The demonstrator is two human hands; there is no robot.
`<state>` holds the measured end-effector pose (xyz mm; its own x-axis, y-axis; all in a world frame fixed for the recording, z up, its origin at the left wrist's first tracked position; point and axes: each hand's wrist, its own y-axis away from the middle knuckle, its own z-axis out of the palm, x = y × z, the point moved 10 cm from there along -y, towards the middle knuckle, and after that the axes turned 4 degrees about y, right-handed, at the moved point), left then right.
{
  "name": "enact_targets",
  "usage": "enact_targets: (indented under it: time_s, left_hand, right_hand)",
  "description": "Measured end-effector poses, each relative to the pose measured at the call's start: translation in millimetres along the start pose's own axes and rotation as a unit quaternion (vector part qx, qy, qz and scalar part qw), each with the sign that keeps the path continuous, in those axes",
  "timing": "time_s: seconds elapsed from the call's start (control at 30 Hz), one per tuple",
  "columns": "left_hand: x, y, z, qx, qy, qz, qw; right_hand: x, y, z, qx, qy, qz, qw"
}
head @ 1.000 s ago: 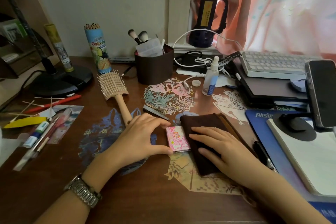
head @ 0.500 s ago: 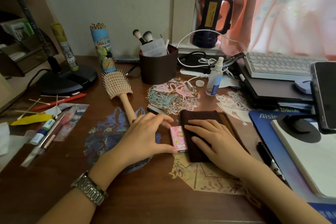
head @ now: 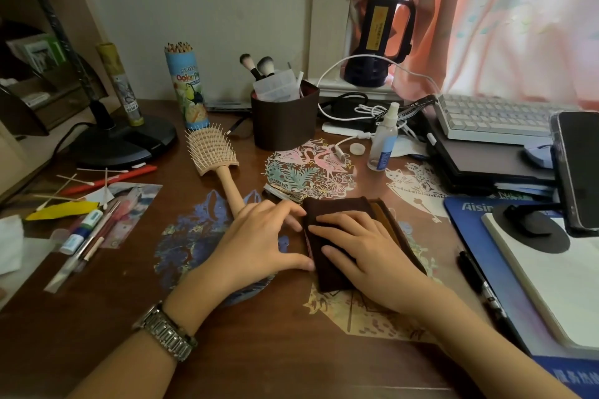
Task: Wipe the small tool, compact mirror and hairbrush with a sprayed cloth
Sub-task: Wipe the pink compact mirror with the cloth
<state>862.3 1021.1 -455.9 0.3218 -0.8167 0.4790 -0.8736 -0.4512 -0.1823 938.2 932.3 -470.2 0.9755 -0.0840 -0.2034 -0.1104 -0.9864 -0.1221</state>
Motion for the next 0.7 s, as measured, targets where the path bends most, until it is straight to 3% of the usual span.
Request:
enact_targets:
  time_s: [0.7]
  left_hand:
    - [-14.4,2.6,-16.5,0.052,0.028,-0.018,0.998]
  right_hand:
    - [-10.7,38.5,3.4,-0.016,0.001,-0.025,1.000]
